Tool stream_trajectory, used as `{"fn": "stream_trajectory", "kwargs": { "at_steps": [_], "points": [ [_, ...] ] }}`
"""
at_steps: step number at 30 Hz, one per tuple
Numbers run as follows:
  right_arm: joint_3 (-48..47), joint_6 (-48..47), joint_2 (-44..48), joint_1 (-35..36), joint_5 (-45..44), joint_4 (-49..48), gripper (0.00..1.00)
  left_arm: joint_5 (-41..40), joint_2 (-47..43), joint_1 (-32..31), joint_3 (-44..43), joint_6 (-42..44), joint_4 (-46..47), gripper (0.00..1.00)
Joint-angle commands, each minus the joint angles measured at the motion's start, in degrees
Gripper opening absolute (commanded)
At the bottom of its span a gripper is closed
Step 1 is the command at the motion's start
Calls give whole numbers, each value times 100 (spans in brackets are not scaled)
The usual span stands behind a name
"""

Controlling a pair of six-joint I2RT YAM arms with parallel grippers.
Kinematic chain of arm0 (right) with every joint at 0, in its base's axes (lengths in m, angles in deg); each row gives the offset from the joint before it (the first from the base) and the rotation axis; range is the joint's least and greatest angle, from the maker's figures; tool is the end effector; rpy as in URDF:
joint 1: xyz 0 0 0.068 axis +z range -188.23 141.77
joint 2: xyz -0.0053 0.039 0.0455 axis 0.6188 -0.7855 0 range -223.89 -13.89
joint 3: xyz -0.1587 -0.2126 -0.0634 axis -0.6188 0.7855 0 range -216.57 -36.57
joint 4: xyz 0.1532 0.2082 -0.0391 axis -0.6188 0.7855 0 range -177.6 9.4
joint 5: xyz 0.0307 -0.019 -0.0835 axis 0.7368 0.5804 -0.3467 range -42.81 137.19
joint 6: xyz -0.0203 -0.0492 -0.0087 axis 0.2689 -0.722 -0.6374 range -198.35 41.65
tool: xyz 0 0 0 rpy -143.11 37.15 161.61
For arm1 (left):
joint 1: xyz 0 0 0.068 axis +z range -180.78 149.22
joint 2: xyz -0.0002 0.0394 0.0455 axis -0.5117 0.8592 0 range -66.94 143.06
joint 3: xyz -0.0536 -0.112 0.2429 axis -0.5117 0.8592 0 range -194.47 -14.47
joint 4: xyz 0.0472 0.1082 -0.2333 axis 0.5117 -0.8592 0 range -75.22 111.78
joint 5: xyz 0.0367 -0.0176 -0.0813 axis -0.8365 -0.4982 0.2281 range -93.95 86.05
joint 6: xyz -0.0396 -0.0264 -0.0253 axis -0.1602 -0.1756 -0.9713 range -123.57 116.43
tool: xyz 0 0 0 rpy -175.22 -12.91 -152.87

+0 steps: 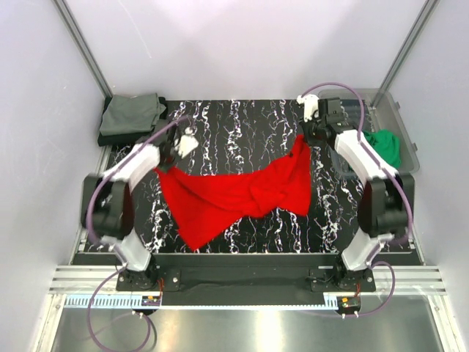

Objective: Fold and stack the t-shirts
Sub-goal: Flatten the tshirt out

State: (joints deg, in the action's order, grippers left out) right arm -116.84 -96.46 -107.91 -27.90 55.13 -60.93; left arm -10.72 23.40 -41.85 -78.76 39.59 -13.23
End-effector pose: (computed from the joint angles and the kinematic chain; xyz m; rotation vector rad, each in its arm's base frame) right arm 0.3670 0.0719 0.3060 -0.6278 2.1811 0.0861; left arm 0.3158 -0.0574 0.2281 1.1796 2.3931 0.3418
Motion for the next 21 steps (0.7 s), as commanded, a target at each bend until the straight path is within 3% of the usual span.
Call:
{"fn": "stream_trajectory", "kwargs": {
  "at_steps": [1, 4, 10, 13, 16, 21],
  "points": [
    [-681, 202, -624, -276, -110, -470, 0, -386, 1058, 140, -1484, -570, 767, 10],
    [-1218, 98, -1214, -382, -126, -453, 0, -711, 1913, 140, -2479, -904, 732, 42],
    [-1308, 97, -1190, -391, 74, -470, 0, -765, 1926, 298, -2493, -1327, 934, 63],
    [-1027, 167, -970, -391, 259, -479, 0, -520, 1890, 553, -2264, -1528, 882, 61],
    [-745, 246, -812, -391, 348, -470, 0, -19, 2057, 843, -2359, -1749, 539, 50],
    [-709, 264, -723, -391, 383, -427, 0, 982, 2592, 1300, -3184, -2100, -480, 39]
  ]
}}
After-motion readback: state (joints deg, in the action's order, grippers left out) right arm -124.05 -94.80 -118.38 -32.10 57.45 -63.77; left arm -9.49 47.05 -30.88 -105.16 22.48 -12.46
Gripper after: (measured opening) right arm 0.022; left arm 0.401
